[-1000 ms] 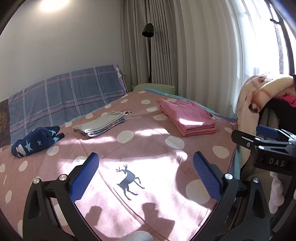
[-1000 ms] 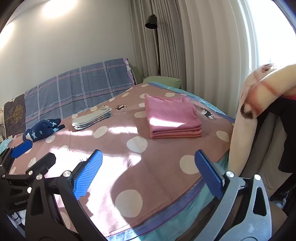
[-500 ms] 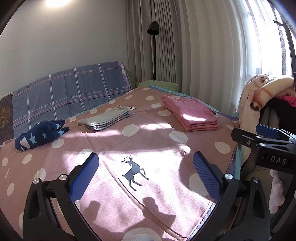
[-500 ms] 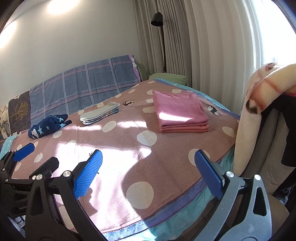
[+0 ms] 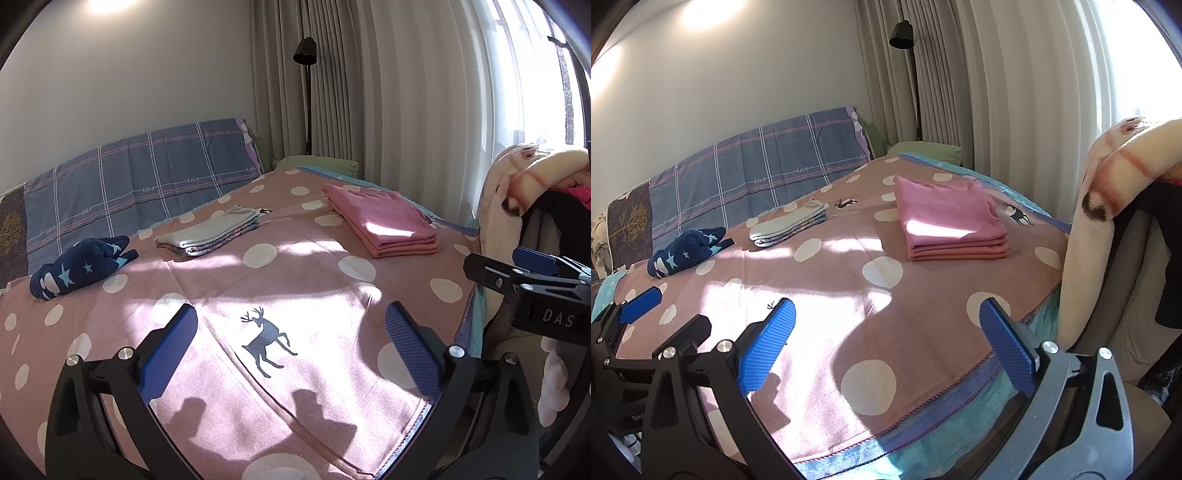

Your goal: Fold small clothes

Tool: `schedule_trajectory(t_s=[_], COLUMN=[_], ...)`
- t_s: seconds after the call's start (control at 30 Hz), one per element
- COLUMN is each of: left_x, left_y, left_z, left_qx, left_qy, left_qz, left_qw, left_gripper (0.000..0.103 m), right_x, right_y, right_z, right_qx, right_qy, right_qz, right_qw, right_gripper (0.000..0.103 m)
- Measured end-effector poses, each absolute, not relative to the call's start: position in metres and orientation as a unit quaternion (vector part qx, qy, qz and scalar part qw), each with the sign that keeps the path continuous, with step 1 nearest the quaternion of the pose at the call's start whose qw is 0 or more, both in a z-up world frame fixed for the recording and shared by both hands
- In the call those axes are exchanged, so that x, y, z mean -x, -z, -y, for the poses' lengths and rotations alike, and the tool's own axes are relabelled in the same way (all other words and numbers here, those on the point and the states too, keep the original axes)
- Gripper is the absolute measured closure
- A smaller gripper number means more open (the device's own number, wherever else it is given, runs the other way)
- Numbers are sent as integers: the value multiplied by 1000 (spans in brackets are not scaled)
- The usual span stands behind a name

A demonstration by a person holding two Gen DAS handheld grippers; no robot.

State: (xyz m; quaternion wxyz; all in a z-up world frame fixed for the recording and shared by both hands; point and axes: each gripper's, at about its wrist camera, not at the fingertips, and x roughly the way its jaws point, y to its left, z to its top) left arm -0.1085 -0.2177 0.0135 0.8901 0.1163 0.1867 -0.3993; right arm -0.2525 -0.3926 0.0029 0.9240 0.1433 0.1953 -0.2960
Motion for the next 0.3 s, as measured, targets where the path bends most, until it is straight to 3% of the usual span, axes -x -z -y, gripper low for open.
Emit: schedule_trajectory(t_s=[0.3], left_x=[108], left_y=[-11], left_z=[215], left_qx=[-117], left_qy=[397], left_qz=[-191], left_qw=[890], left_gripper=[1], right_x=[251], right_y=[-2], right_z=[393], right_qx=[-144], right_qy=[295], right_qz=[-197], right_qw=[924], right_gripper=[2])
